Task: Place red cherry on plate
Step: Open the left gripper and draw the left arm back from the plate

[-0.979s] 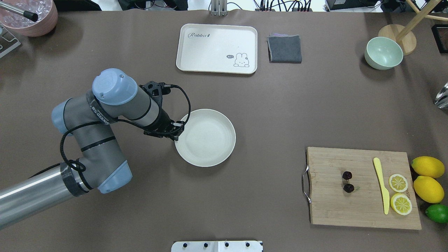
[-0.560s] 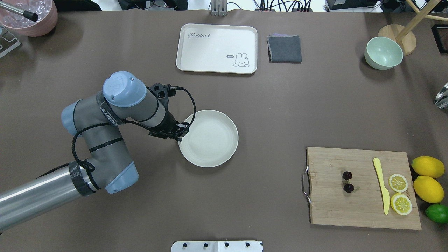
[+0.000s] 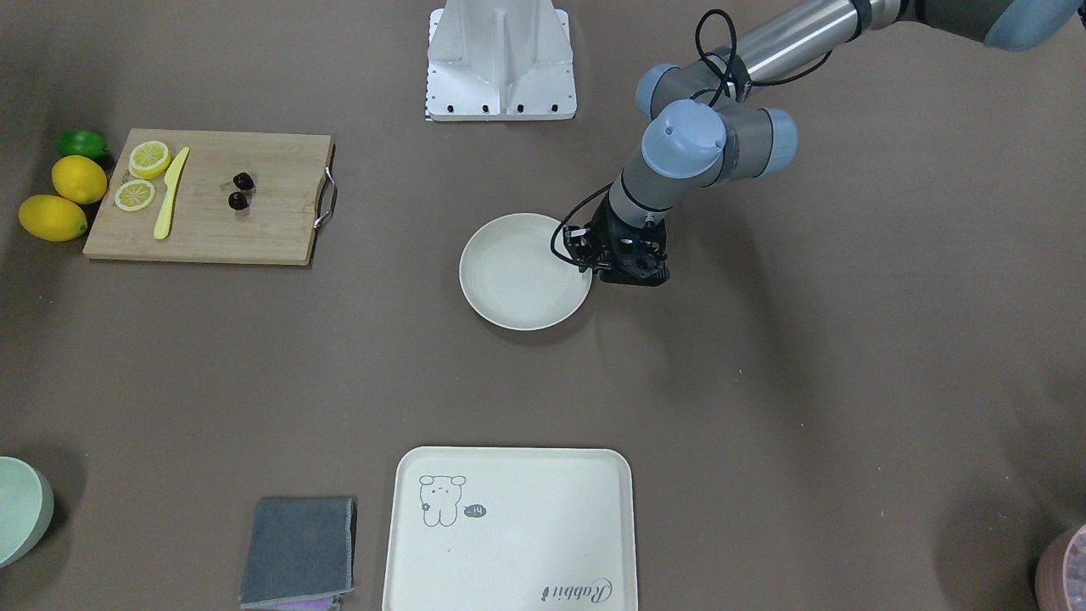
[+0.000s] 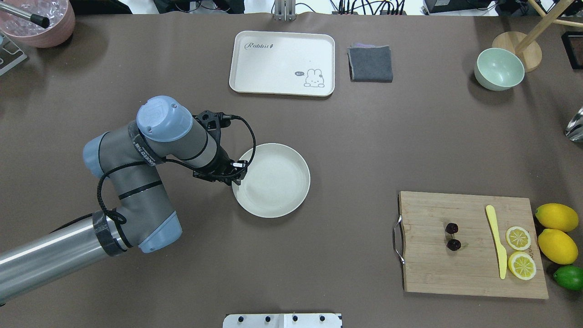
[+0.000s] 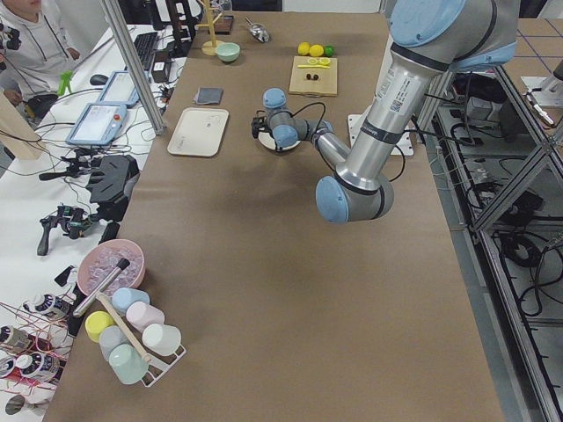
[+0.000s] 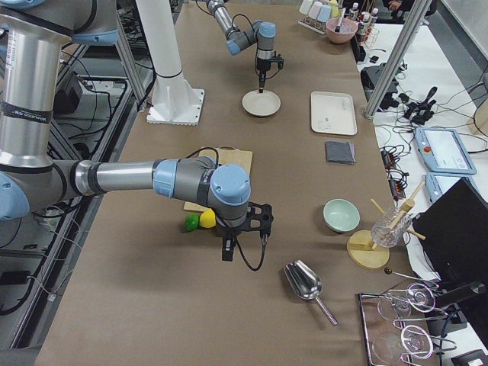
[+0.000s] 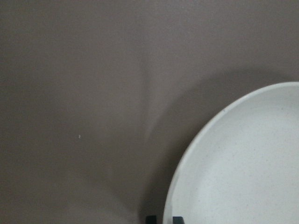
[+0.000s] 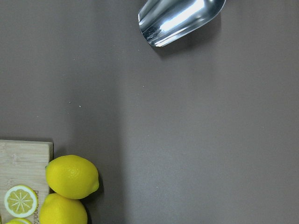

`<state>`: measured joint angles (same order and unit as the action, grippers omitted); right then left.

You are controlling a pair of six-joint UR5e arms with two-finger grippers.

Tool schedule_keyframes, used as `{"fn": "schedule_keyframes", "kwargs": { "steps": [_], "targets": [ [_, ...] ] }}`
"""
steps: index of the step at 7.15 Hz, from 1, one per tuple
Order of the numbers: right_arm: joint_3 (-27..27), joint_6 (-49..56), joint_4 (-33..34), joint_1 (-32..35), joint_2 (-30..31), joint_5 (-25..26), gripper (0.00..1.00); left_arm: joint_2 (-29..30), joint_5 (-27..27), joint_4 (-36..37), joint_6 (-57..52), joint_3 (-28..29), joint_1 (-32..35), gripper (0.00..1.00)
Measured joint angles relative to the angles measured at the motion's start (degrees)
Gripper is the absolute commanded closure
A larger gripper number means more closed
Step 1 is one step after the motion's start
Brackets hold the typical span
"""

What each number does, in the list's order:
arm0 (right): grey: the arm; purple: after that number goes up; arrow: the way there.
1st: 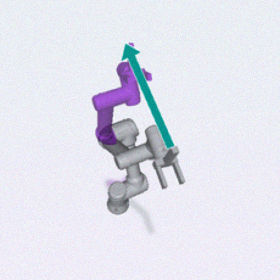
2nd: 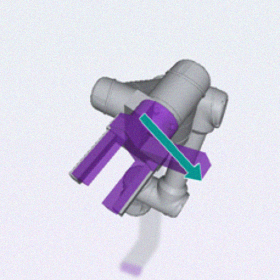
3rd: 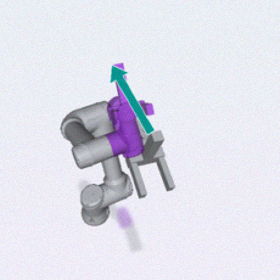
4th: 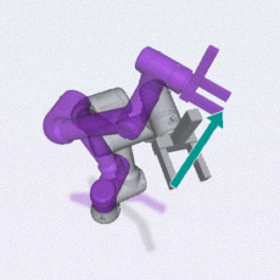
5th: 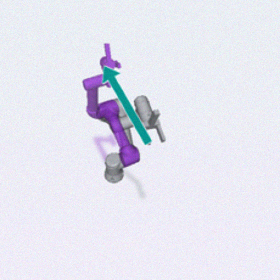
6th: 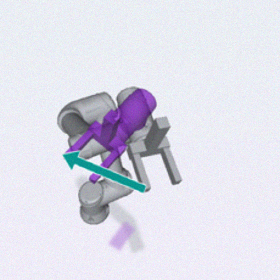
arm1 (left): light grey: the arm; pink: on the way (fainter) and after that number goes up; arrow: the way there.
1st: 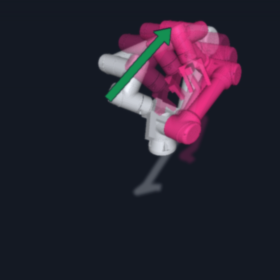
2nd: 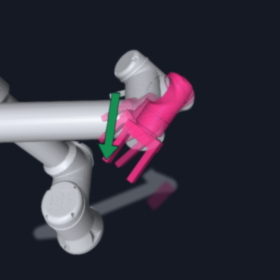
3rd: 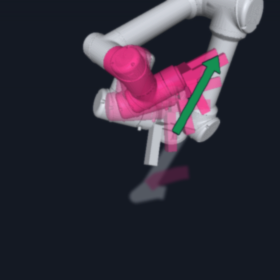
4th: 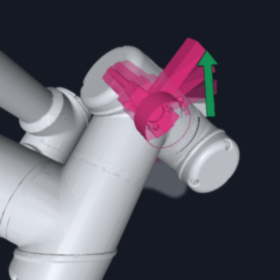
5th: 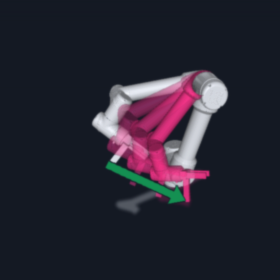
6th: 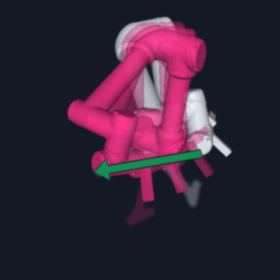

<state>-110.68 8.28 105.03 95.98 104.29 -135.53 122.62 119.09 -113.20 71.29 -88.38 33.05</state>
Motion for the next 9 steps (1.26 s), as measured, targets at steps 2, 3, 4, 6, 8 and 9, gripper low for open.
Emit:
{"fn": "schedule_keyframes", "kwargs": {
  "steps": [2, 3, 4, 6, 8, 9],
  "targets": [
    [-0.1, 0.1, 0.0, 0.1, 0.1, 0.0, 0.0, 0.4, 0.3, 0.2, 0.1, -0.9, 0.4, 0.02],
    [-0.1, 0.0, 0.0, 0.1, 0.1, 0.0, 0.0, 0.2, 1.7, 0.5, 0.0, -1.9, 1.7, 0.02],
    [-0.1, 0.0, 0.0, 0.1, 0.1, -0.1, 0.0, -0.2, 4.4, 1.4, -0.1, -3.1, 4.1, 0.02],
    [0.0, -0.1, -0.1, 0.1, 0.0, -0.1, 0.0, -3.0, 10.6, 4.4, -2.2, -7.2, 10.2, 0.02],
    [-0.2, -0.4, -0.1, 0.0, -0.4, -0.2, 0.0, -8.3, 16.7, 5.2, -8.6, -10.7, 17.9, 0.04],
    [-0.4, -0.6, 0.0, -0.1, -0.7, -0.5, 0.0, -11.3, 18.9, 5.3, -12.1, -11.7, 21.2, 0.05]
  ]
}}
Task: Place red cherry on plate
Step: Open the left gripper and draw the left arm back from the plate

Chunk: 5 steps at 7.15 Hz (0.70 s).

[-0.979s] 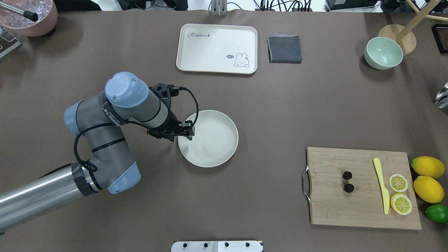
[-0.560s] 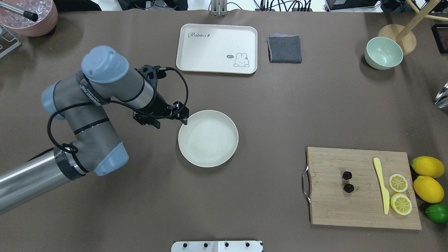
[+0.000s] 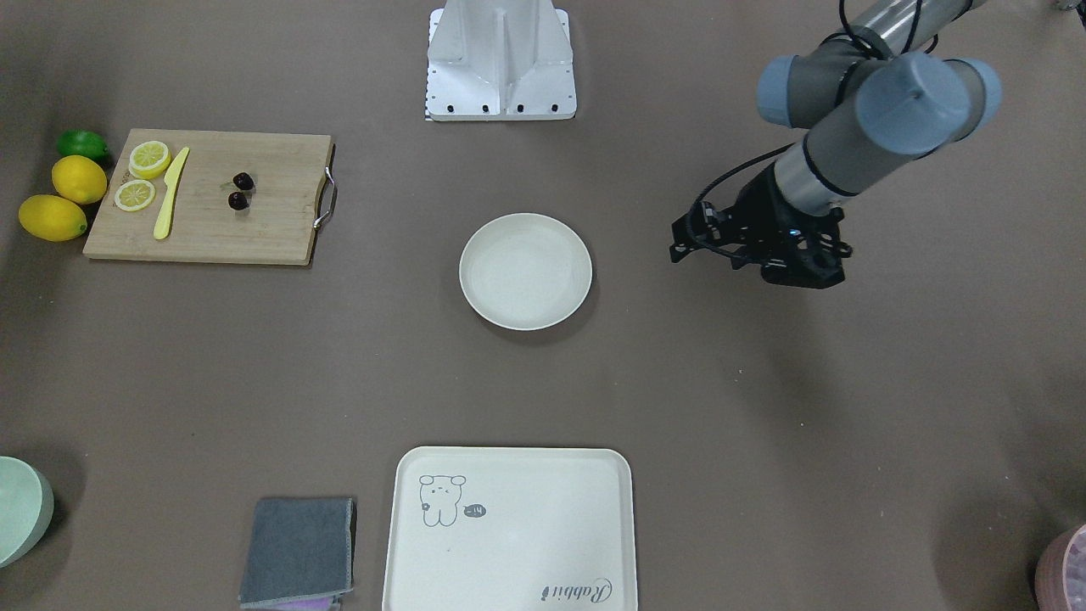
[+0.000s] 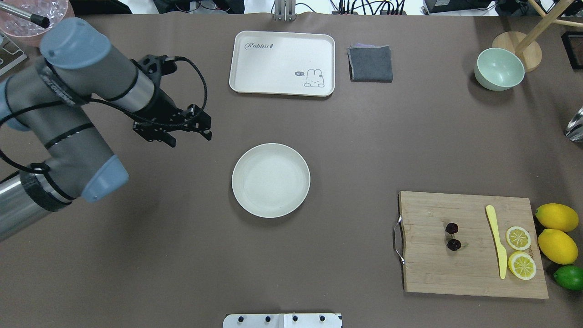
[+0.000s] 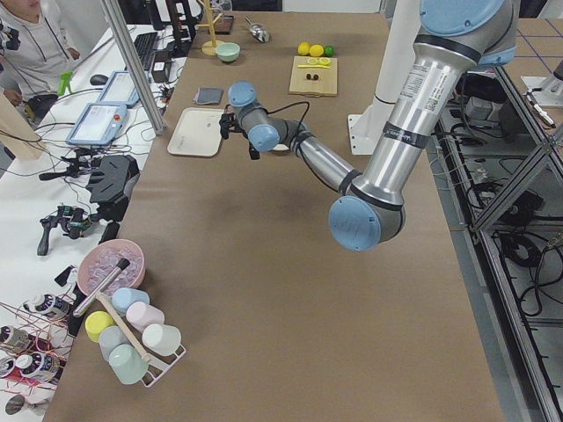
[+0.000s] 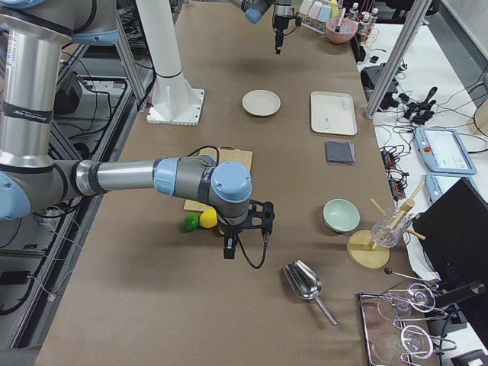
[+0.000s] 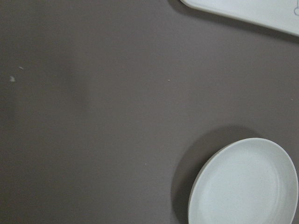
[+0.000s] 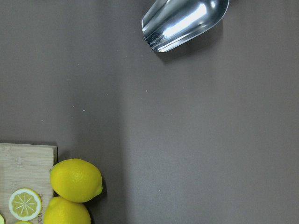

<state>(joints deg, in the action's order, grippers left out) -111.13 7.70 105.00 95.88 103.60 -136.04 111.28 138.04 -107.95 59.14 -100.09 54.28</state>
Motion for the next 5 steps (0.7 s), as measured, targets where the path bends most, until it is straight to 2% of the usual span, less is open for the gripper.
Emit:
{"fn": "schedule_keyframes", "kwargs": {
  "steps": [2, 5],
  "targets": [
    [-1.0, -1.5, 0.0, -1.7, -1.3, -0.4, 0.0, -3.5, 2.4, 0.0, -3.8, -0.3, 3.9, 0.08],
    [-5.9, -15.2, 0.0, -13.6, -7.5, 4.4, 0.0, -9.4, 4.9, 0.1, -9.2, -0.2, 9.0, 0.09]
  ]
}}
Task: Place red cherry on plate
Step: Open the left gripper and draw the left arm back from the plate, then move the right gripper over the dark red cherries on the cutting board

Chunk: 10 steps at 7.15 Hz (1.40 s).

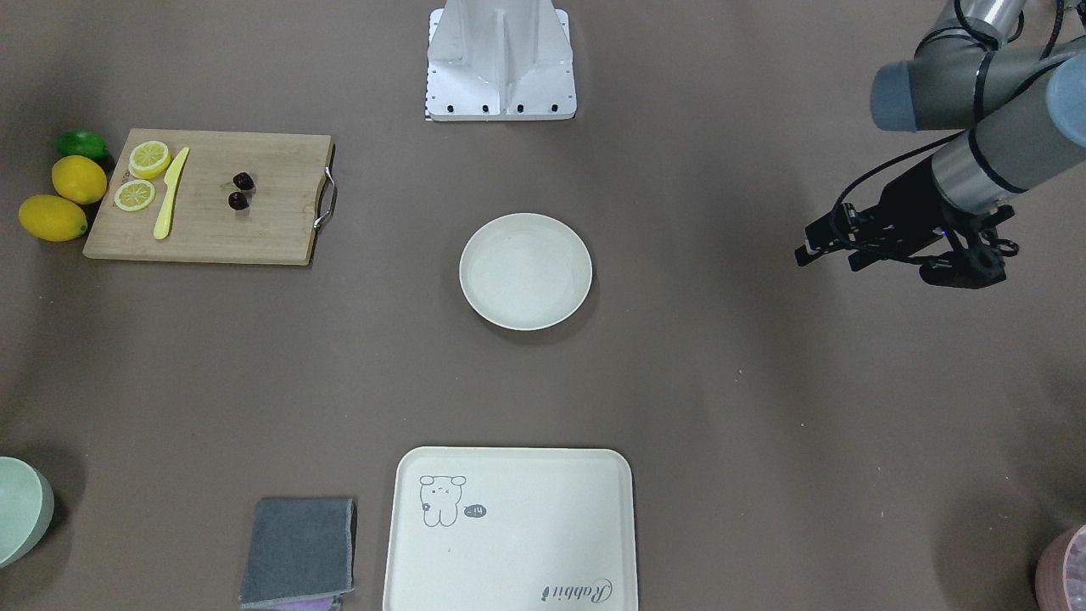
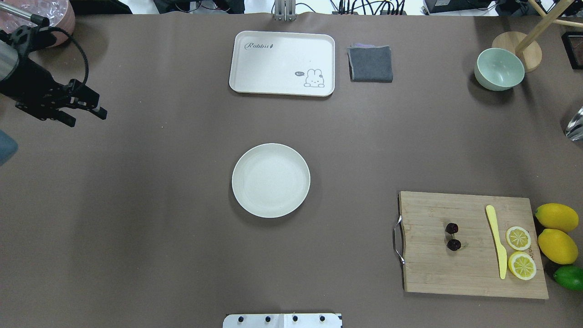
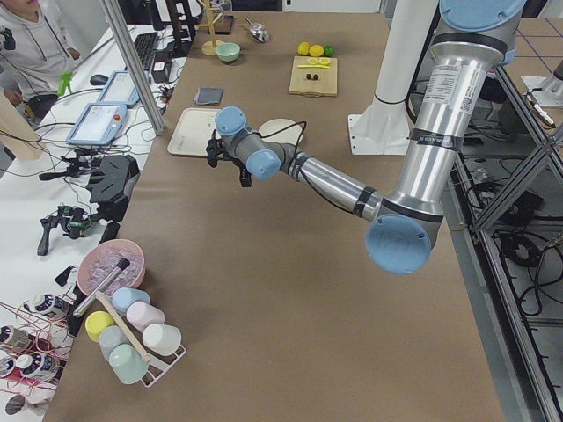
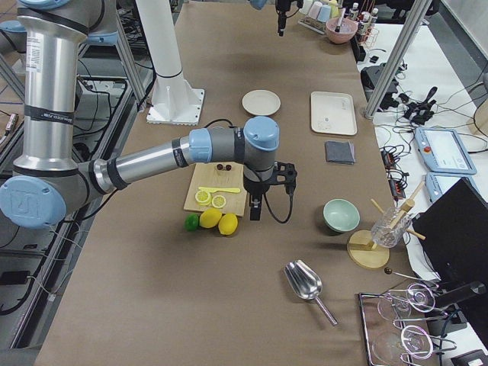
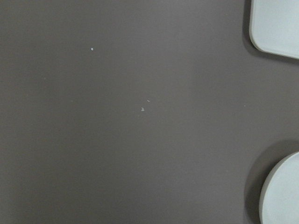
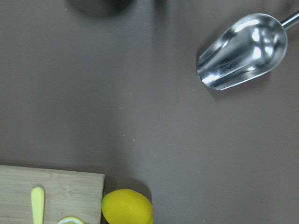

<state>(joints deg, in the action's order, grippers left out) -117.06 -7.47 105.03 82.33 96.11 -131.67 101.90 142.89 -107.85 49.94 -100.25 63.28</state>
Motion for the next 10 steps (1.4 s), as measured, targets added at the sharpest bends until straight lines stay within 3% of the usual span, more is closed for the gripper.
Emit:
{"fn": "schedule_keyframes", "kwargs": {
  "steps": [5, 8, 10],
  "targets": [
    [-5.2, -26.0, -2.3, -22.9, -11.2, 6.3, 0.07, -4.5, 0.3, 4.9, -6.1, 0.4, 5.0, 0.06],
    [-8.9, -36.0, -4.5, -32.9, -11.7, 11.5, 0.1, -4.9, 0.1, 5.5, -6.2, 0.6, 5.5, 0.06],
    [-10.0, -40.2, -9.2, -38.2, -8.9, 15.4, 0.09, -4.9, 0.0, 5.9, -6.0, 0.7, 5.7, 0.06]
  ]
}}
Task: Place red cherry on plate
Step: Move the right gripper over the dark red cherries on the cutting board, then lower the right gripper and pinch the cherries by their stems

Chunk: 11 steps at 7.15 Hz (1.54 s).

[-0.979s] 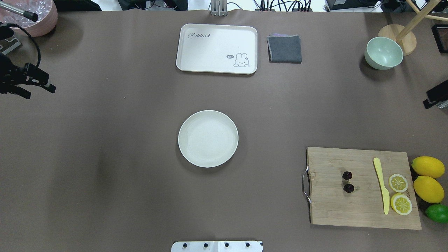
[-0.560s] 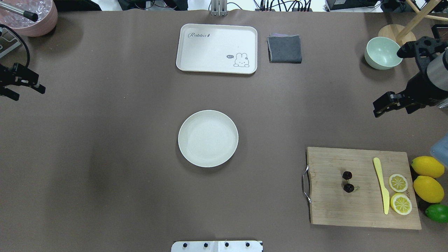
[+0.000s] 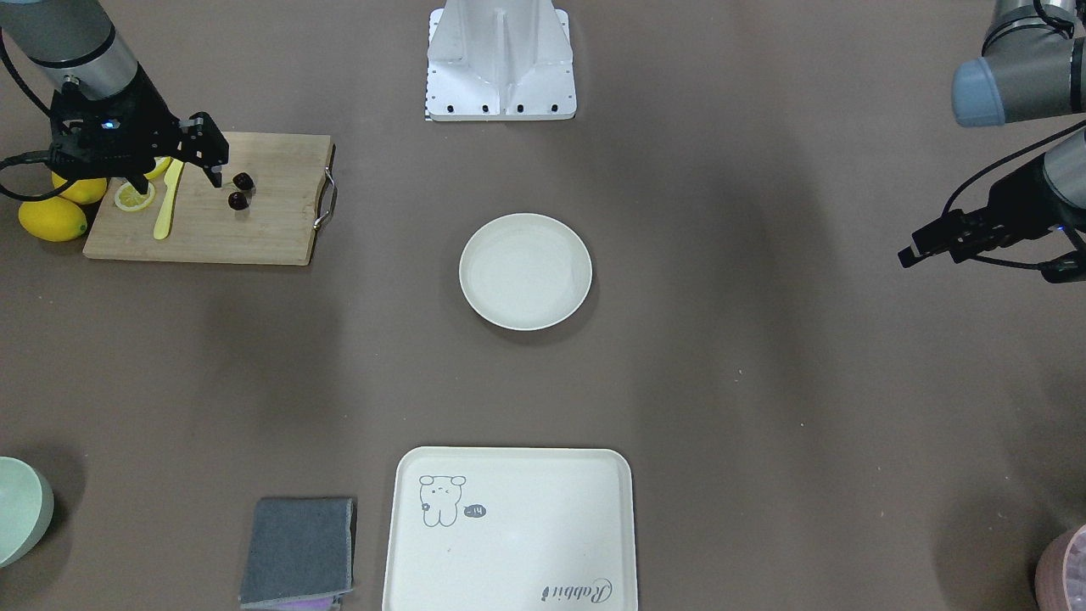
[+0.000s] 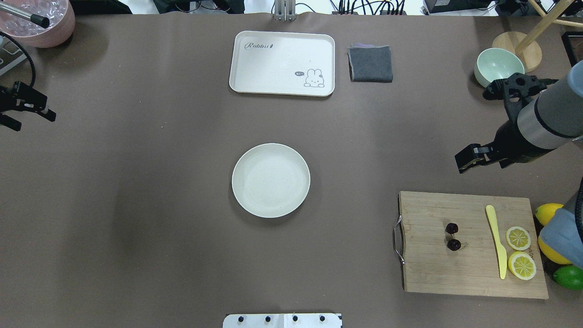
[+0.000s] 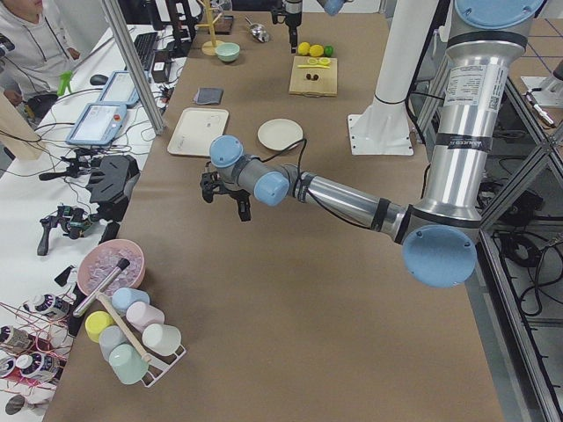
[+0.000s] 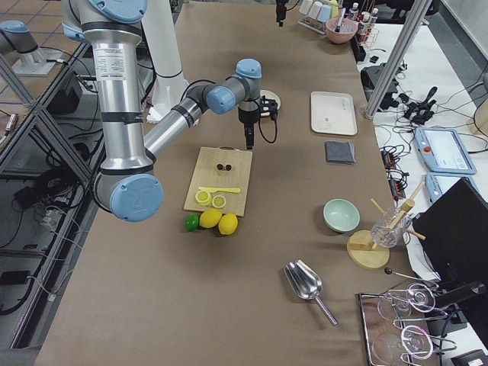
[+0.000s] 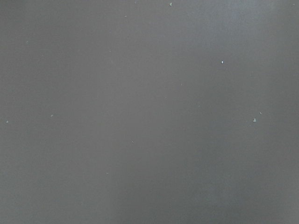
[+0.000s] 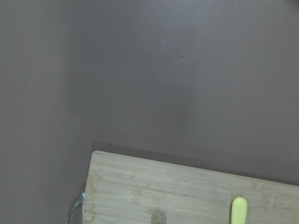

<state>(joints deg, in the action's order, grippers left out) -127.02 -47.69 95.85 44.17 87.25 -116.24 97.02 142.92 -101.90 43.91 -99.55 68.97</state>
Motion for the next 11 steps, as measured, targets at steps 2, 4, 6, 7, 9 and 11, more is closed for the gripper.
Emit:
{"fn": "schedule_keyframes", "kwargs": {
  "steps": [2, 4, 6, 7, 9, 11],
  "targets": [
    [0.7, -4.1, -9.0, -5.1, 6.0, 5.0, 0.09, 0.3, -0.1, 0.6, 0.2, -0.1, 0.1, 0.06],
    [3.7, -9.6, -17.3, -10.5, 8.9, 10.4, 0.09, 0.4, -0.3, 0.8, 0.5, -0.1, 0.1, 0.05],
    [8.5, -13.0, -24.3, -13.5, 9.4, 13.1, 0.1, 0.3, -0.3, 0.9, 0.6, -0.2, 0.0, 0.05],
    [9.9, -14.2, -26.3, -14.5, 9.4, 13.8, 0.12, 0.1, -0.4, 0.8, 0.7, -0.4, 0.0, 0.05],
    [10.5, -16.7, -27.4, -16.3, 9.3, 15.3, 0.13, -0.1, -0.5, 0.8, 0.9, -0.6, 0.1, 0.05],
    [10.5, -18.2, -27.7, -17.5, 9.4, 16.3, 0.22, -0.2, -0.5, 0.8, 1.0, -0.8, 0.1, 0.05]
  ]
}}
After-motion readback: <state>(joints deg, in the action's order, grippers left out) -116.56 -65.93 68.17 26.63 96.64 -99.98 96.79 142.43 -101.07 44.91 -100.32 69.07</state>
